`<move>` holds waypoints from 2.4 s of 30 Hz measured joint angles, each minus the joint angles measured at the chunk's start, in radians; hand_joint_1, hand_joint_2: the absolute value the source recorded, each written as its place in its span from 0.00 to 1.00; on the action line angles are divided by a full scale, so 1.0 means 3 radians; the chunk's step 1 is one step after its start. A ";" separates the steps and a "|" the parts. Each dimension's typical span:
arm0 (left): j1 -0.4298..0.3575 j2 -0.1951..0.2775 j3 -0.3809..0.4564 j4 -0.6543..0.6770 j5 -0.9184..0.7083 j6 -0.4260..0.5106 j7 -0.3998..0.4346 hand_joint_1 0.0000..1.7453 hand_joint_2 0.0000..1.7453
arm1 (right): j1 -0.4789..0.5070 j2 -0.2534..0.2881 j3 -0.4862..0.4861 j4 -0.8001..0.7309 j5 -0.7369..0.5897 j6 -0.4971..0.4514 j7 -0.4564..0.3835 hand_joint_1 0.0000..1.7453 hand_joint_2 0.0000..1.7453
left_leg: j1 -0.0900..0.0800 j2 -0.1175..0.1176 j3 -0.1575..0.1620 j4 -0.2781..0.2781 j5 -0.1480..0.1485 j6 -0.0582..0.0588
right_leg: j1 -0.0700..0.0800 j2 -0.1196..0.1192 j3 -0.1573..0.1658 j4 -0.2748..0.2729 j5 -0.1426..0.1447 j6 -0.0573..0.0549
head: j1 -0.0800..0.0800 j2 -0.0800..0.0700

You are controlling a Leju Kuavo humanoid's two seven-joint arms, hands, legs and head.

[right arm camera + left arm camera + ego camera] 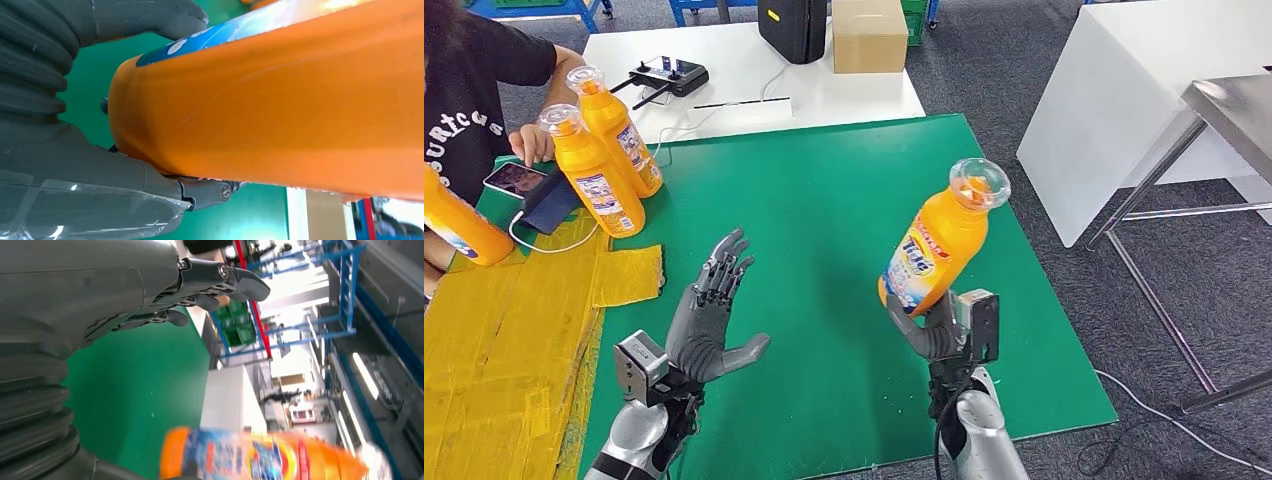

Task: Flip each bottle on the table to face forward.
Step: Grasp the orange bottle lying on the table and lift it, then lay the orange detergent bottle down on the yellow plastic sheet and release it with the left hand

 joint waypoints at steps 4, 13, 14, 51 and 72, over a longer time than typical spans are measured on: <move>-0.0060 0.0014 -0.0060 0.0059 0.0024 -0.0020 0.0000 0.00 1.00 | -0.0087 0.0035 0.0148 0.0154 0.0040 0.0151 0.0004 1.00 1.00 | 0.0000 0.0000 -0.0002 0.0000 0.0000 0.0000 | 0.0000 0.0001 -0.0001 0.0001 0.0000 0.0000 | 0.0001 0.0000; -0.0288 0.0019 -0.0203 0.0247 0.0182 -0.0118 -0.0003 0.00 1.00 | -0.0383 0.0239 0.0885 0.0786 0.0386 0.0106 -0.0065 1.00 1.00 | 0.0000 0.0001 -0.0003 0.0000 0.0000 -0.0001 | 0.0000 0.0000 -0.0003 0.0002 0.0000 0.0000 | 0.0001 0.0000; -0.0306 0.0019 -0.0214 0.0265 0.0189 -0.0120 -0.0004 0.00 1.00 | -0.0418 0.0256 0.0955 0.0846 0.0410 0.0086 -0.0067 1.00 1.00 | 0.0001 0.0001 -0.0003 0.0000 0.0001 -0.0001 | 0.0000 0.0000 -0.0003 0.0002 0.0000 0.0000 | 0.0001 0.0000; -0.0486 0.0040 -0.0263 0.0545 -0.0029 0.0241 0.0048 0.00 1.00 | -0.0682 0.0360 0.1577 0.1706 0.0471 -0.0078 -0.0068 1.00 1.00 | 0.0000 0.0000 -0.0005 0.0000 0.0001 -0.0001 | 0.0000 0.0000 -0.0006 0.0002 0.0000 0.0000 | 0.0002 0.0000; -0.0601 0.0430 -0.0415 0.0997 -0.0235 -0.0648 0.0149 0.00 0.50 | -0.0526 0.0260 0.1564 0.1344 0.0913 -0.0442 -0.0106 1.00 1.00 | 0.0001 0.0000 -0.0006 0.0000 0.0001 -0.0002 | 0.0000 0.0000 -0.0007 0.0003 0.0000 0.0000 | 0.0002 0.0000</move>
